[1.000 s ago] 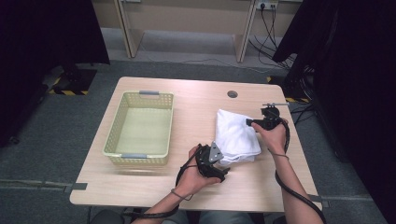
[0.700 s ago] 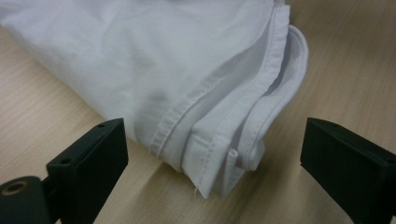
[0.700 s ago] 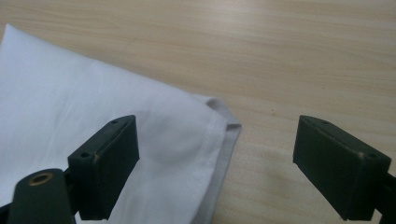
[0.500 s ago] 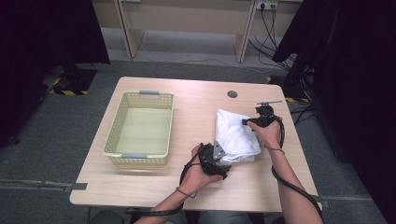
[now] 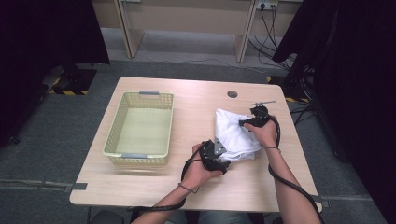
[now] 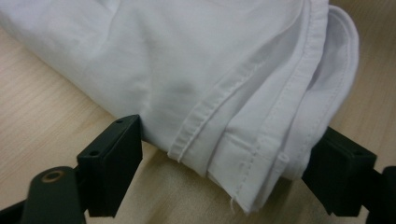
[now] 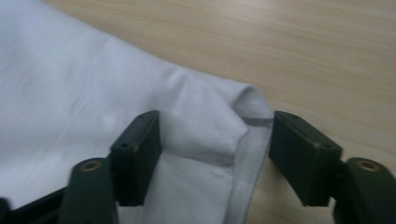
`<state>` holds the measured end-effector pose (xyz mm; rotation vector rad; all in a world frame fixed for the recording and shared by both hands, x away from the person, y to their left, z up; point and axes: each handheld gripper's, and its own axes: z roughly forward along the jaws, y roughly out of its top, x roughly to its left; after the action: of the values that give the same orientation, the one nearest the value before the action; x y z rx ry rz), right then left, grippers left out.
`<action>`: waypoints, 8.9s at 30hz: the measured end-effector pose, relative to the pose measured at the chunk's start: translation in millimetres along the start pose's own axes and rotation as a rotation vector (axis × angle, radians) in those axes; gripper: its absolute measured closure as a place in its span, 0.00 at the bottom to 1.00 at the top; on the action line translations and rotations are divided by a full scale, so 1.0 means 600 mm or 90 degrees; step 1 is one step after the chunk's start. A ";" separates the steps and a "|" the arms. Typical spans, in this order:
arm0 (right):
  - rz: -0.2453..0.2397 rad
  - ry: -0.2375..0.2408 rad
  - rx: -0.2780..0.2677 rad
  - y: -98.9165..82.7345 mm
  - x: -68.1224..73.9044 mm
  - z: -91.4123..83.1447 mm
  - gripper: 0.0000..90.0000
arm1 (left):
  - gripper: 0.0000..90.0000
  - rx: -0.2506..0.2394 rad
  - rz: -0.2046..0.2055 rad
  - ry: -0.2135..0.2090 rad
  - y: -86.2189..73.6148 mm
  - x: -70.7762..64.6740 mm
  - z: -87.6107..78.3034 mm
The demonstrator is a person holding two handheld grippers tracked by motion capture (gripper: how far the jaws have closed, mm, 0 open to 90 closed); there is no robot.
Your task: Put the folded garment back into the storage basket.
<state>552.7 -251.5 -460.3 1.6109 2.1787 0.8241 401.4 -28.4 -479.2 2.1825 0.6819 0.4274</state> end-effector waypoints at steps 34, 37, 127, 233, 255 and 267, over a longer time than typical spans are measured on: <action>0.004 0.008 -0.029 -0.009 0.025 -0.014 0.90 | 0.87 -0.031 0.026 -0.022 -0.004 0.001 -0.015; 0.003 0.012 -0.039 -0.008 0.026 -0.023 0.90 | 0.89 -0.032 0.026 -0.018 -0.003 0.000 -0.021; -0.060 0.100 -0.122 0.075 0.172 -0.100 0.90 | 0.91 -0.098 -0.025 0.047 -0.032 0.076 -0.215; -0.121 0.120 -0.144 0.153 0.287 -0.112 0.90 | 0.92 -0.138 -0.101 0.095 -0.077 0.143 -0.302; -0.125 0.125 -0.142 0.155 0.303 -0.107 0.90 | 0.92 -0.142 -0.111 0.103 -0.092 0.150 -0.309; -0.130 0.128 -0.144 0.158 0.311 -0.105 0.90 | 0.92 -0.146 -0.118 0.111 -0.097 0.154 -0.315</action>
<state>530.1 -72.8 -336.1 1.2217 2.2395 1.1637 360.9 170.3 -398.2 1.8636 0.8774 0.5720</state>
